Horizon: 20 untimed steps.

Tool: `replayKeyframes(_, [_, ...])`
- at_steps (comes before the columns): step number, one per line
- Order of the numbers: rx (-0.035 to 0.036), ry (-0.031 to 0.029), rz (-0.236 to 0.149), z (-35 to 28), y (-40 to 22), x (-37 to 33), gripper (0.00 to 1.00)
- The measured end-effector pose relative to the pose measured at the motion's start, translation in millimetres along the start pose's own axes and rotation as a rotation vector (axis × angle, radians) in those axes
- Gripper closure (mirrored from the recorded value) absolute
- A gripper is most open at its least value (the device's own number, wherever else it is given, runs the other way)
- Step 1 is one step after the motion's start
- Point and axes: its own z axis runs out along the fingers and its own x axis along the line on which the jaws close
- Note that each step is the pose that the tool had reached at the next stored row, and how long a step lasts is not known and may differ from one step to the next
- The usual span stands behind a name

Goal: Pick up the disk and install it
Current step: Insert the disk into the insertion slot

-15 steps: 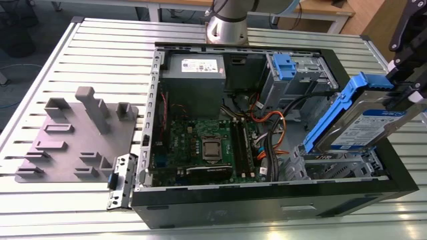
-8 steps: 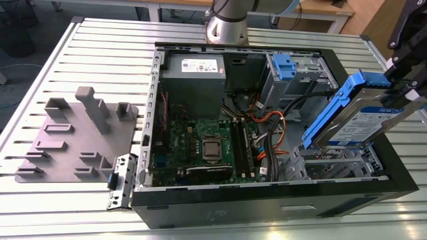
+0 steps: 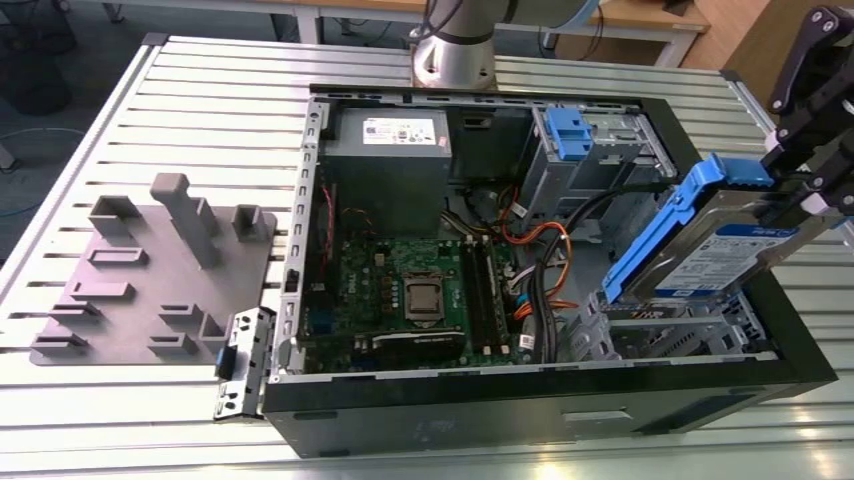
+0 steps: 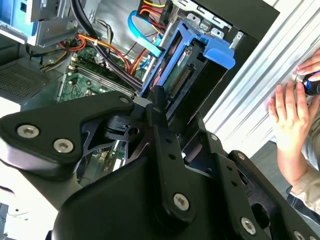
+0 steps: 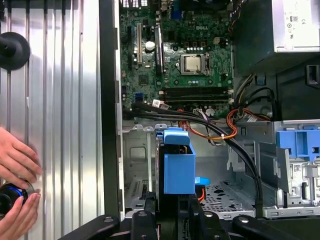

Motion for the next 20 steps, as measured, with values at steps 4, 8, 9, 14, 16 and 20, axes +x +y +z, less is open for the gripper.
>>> replayKeyframes(4, [0.0,-0.0002,0.0,5.8,-0.5,0.3,0.65])
replayKeyframes(8, [0.0,-0.0001,0.0,8.8,-0.7,0.4,0.65])
replayKeyframes(9, [0.0,0.0,0.0,8.8,-0.7,0.4,0.65])
replayKeyframes(14, [0.0,-0.0003,0.0,9.2,-0.7,1.7,0.65])
replayKeyframes(16, [0.0,-0.0001,0.0,9.3,-0.7,2.0,0.65])
replayKeyframes(20, [0.0,-0.0001,0.0,11.6,-0.8,2.1,0.65])
